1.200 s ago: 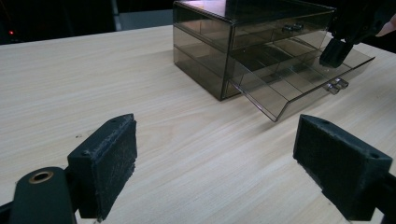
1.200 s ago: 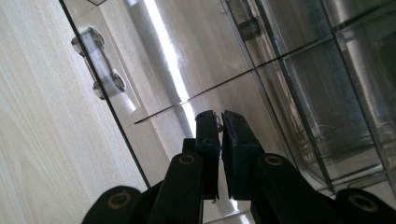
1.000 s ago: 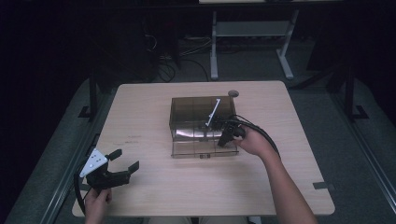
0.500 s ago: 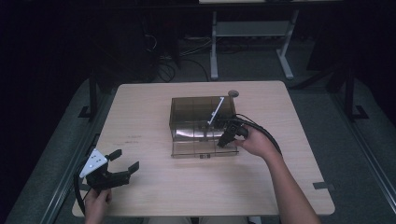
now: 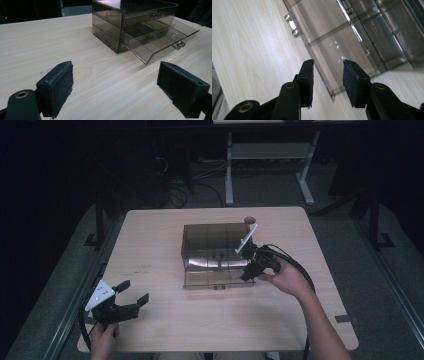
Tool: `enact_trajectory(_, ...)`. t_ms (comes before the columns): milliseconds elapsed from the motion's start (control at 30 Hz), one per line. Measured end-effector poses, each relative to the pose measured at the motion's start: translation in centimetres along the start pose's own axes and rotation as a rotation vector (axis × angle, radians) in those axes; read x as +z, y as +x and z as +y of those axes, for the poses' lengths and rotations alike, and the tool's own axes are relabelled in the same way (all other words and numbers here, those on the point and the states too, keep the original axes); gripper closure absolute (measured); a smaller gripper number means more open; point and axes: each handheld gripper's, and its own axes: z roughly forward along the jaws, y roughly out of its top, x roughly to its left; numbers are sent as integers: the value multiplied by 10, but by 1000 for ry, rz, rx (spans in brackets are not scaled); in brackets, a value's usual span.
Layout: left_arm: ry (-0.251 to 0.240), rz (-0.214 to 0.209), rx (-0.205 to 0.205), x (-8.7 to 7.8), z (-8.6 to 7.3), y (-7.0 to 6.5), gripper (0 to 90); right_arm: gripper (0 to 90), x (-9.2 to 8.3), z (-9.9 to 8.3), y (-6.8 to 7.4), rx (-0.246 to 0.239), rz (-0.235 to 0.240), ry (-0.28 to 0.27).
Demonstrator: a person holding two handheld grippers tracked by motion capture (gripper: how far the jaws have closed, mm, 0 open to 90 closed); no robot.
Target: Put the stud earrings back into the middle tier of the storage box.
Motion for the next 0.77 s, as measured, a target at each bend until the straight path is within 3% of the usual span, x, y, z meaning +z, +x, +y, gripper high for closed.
enact_trajectory(367, 3, 0, -3, 1, -1, -1, 130, 565, -15, -46, 10, 38, -20, -51)
enact_trajectory(767, 7, -3, 4, 3, -1, -2, 130, 520, -4, -101, 26, 91, -20, -100)
